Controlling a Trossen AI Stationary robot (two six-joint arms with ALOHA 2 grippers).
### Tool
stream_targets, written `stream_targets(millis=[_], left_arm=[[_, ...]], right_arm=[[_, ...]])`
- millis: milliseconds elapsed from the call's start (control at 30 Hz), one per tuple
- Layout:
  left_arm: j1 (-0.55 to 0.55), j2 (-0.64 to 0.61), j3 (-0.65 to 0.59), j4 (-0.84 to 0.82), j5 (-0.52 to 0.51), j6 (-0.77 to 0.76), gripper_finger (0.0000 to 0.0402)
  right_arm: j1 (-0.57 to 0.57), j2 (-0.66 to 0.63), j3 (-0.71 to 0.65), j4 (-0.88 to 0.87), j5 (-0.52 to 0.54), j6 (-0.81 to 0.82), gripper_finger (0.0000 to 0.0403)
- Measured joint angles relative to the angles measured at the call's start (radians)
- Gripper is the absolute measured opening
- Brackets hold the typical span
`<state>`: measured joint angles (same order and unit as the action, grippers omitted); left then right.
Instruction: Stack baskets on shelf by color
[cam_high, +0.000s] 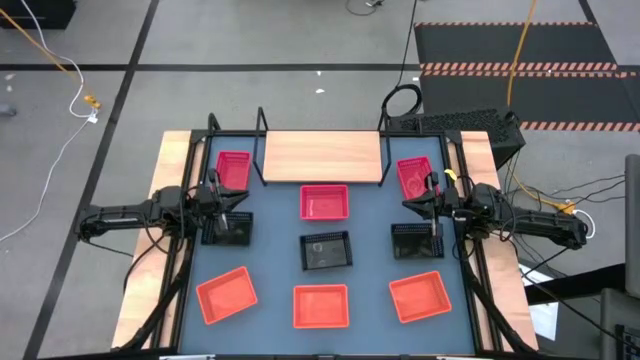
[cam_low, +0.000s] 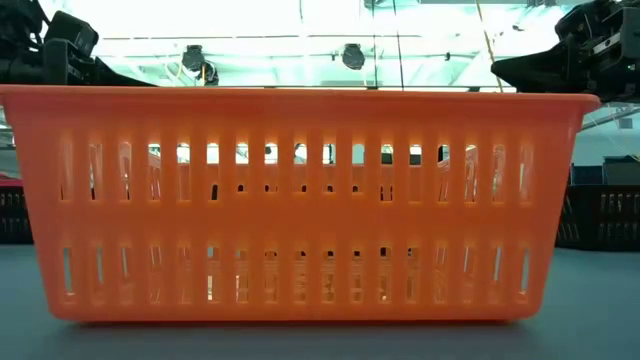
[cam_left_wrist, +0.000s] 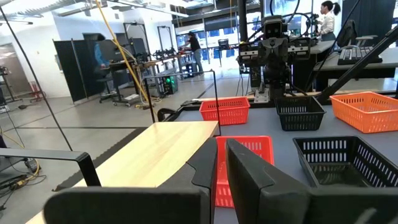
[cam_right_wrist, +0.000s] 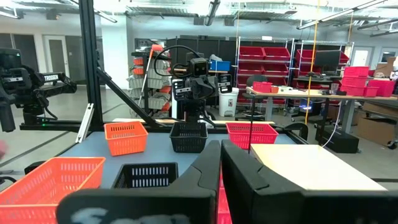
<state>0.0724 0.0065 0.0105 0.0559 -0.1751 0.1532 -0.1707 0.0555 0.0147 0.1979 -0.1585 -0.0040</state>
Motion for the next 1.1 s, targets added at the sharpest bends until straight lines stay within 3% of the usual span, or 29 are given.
stream_targets(millis=[600, 733, 867, 1100], left_arm=[[0.0, 0.0, 0.0, 0.0, 0.0, 0.0, 0.0037], [0.0, 0.0, 0.0, 0.0, 0.0, 0.0, 0.0037], [0.0, 0.0, 0.0, 0.0, 0.0, 0.0, 0.0037], [0.0, 0.0, 0.0, 0.068, 0.0, -0.002, 0.0037]], right_arm=[[0.0, 0.002, 0.0, 0.144, 0.009, 0.016, 0.0011], [0.0, 0.02, 0.005, 0.089, 0.102, 0.038, 0.0013], [0.0, 0.089, 0.01, -0.013, 0.167, 0.001, 0.0033], [0.0, 0.287, 0.08, 0.072, 0.213, -0.09, 0.0098]])
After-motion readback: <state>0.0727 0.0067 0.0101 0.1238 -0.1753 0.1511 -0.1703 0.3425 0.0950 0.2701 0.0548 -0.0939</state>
